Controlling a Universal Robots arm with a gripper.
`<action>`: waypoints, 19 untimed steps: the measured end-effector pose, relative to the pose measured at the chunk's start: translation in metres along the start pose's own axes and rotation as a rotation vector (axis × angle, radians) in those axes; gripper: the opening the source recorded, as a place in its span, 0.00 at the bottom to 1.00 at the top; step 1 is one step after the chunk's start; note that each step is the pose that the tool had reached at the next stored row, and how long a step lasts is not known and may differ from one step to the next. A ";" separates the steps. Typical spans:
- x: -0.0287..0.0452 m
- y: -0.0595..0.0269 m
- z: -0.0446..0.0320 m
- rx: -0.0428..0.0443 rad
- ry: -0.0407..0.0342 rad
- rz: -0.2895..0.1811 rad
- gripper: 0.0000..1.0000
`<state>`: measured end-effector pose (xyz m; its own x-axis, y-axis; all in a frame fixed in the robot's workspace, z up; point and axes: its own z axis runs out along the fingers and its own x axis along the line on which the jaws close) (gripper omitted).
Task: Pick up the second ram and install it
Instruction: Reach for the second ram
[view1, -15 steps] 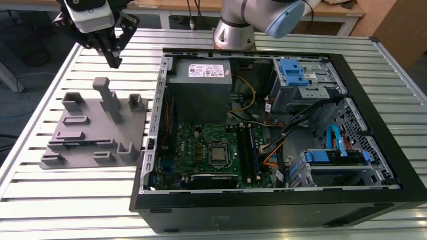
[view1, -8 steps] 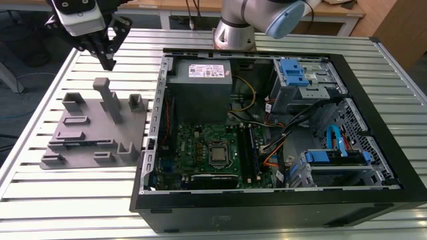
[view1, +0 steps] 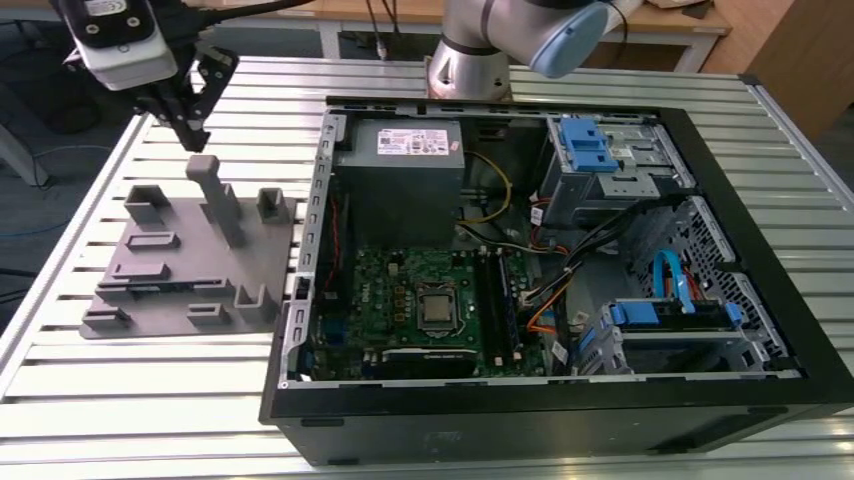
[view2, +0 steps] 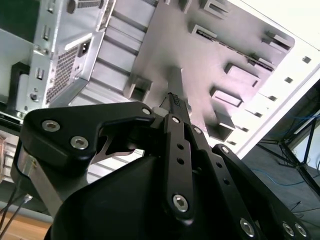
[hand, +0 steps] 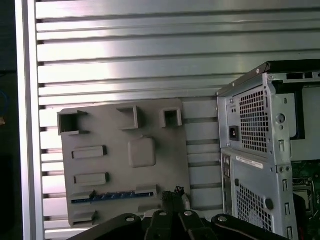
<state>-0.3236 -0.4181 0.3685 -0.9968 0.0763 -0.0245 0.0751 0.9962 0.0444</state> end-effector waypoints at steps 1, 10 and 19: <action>0.0038 -0.0011 0.0010 0.0000 0.0000 0.000 0.11; 0.0253 -0.0092 0.0066 0.0001 0.0000 0.000 0.11; 0.0378 -0.0143 0.0105 0.0001 0.0001 0.000 0.11</action>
<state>-0.3620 -0.4290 0.3565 -0.9968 0.0762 -0.0245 0.0751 0.9962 0.0443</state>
